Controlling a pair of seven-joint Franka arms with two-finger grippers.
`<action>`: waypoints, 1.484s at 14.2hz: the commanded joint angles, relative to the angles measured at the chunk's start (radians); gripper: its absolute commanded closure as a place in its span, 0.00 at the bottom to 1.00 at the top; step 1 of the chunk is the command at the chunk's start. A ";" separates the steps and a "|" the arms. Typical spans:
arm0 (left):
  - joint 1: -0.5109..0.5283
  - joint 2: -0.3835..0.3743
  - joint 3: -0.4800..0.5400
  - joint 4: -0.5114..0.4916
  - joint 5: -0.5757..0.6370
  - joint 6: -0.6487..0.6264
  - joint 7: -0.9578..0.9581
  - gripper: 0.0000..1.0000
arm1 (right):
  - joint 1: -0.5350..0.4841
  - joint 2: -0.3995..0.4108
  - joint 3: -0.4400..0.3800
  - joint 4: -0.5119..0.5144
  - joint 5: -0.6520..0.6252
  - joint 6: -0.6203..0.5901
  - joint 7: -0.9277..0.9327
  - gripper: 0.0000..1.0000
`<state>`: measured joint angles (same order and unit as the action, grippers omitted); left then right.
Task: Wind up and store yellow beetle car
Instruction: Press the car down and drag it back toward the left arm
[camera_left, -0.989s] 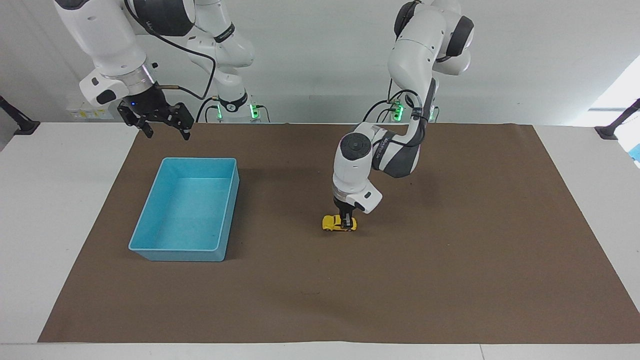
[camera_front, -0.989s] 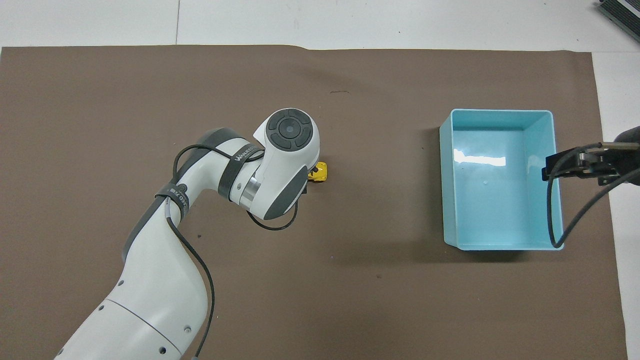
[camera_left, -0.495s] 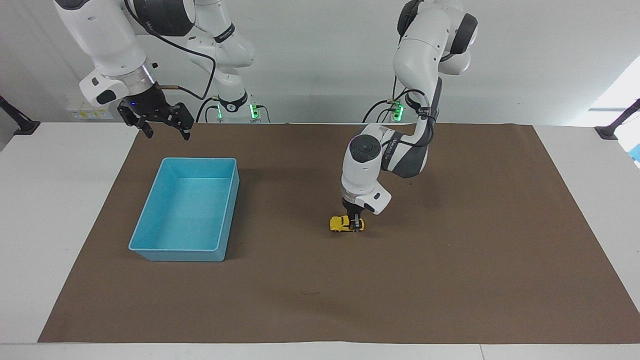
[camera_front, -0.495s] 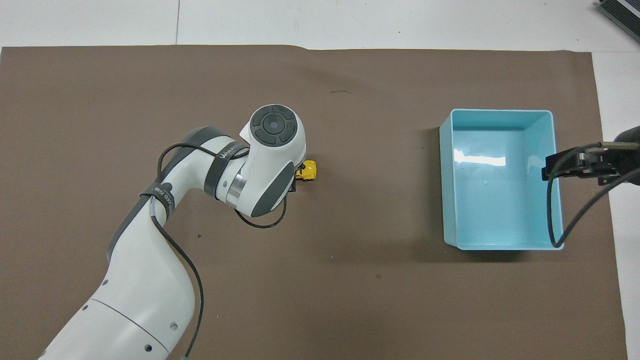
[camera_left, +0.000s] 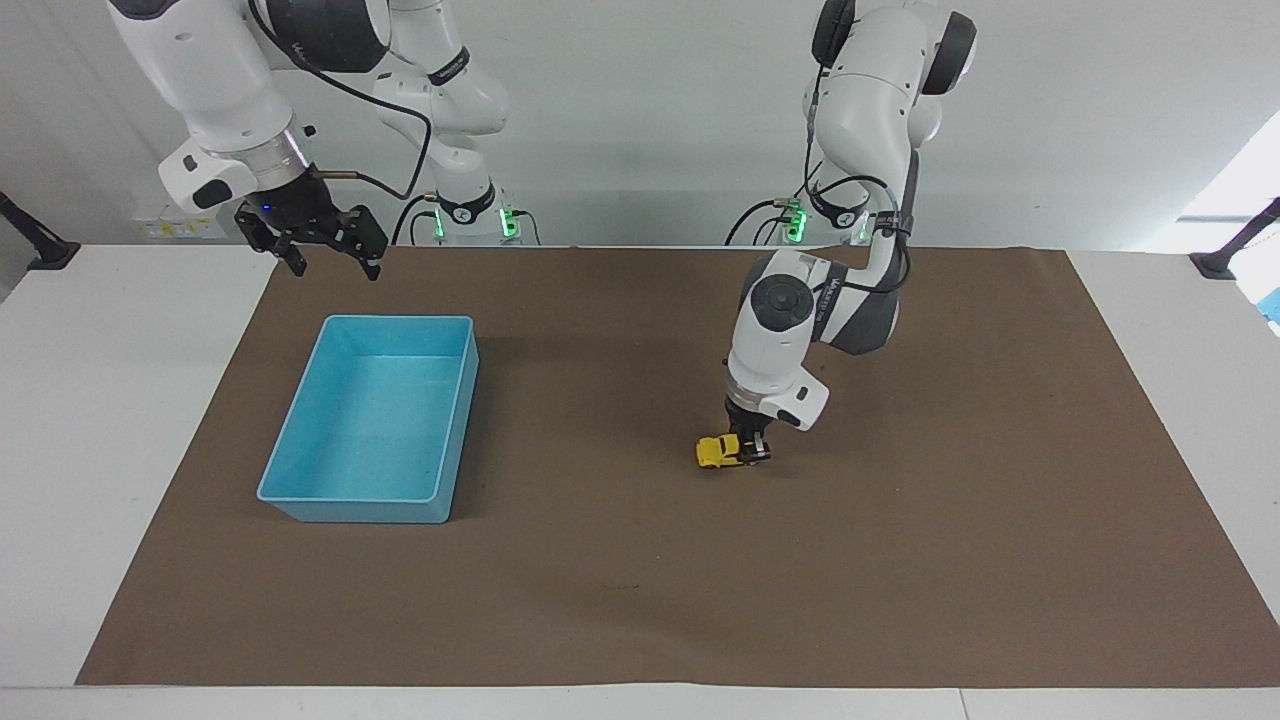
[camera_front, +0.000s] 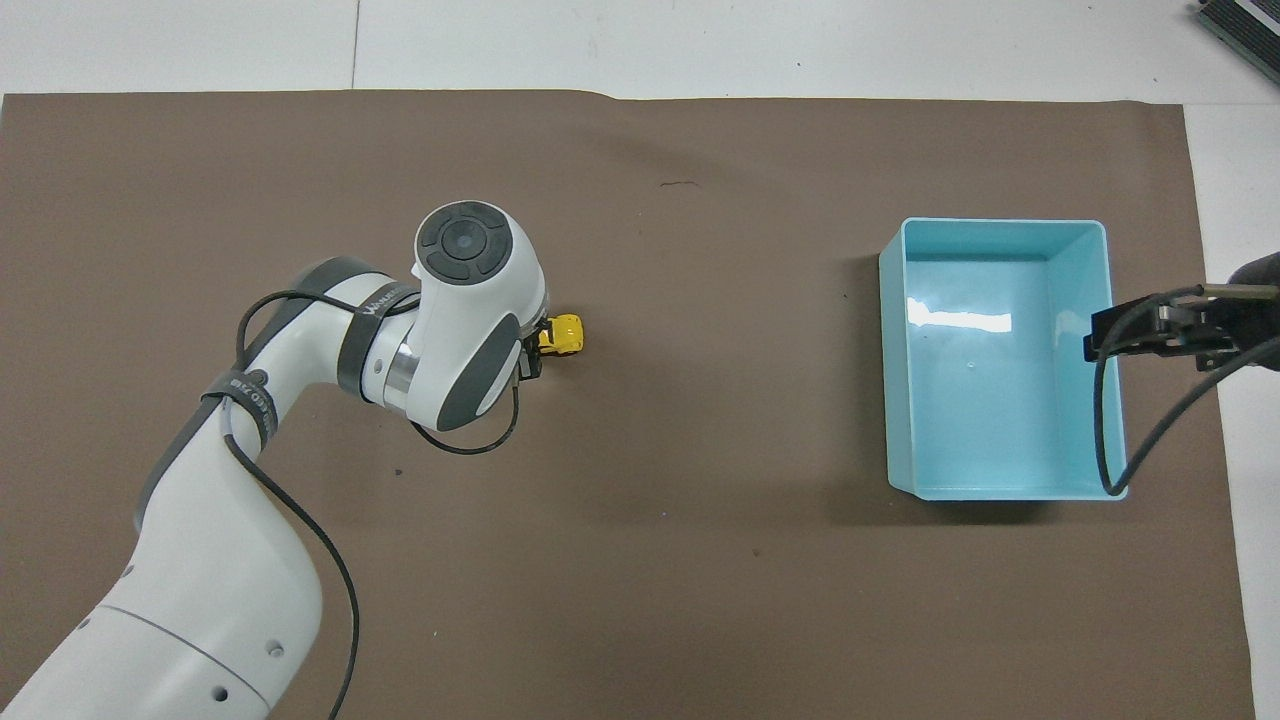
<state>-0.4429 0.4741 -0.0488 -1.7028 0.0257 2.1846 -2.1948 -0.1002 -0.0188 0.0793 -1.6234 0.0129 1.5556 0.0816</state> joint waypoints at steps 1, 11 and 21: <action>0.041 0.031 0.020 -0.094 0.031 0.118 0.041 1.00 | -0.015 0.007 0.008 0.014 0.007 -0.011 -0.013 0.00; 0.069 0.031 0.029 -0.094 0.031 0.106 0.092 0.75 | -0.015 0.007 0.008 0.014 0.007 -0.011 -0.013 0.00; 0.090 -0.049 0.030 -0.092 0.042 0.032 0.113 0.00 | -0.015 0.005 0.008 0.014 0.007 -0.011 -0.013 0.00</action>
<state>-0.3597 0.4453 -0.0127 -1.7736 0.0474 2.2115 -2.0870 -0.1002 -0.0188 0.0793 -1.6233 0.0129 1.5556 0.0816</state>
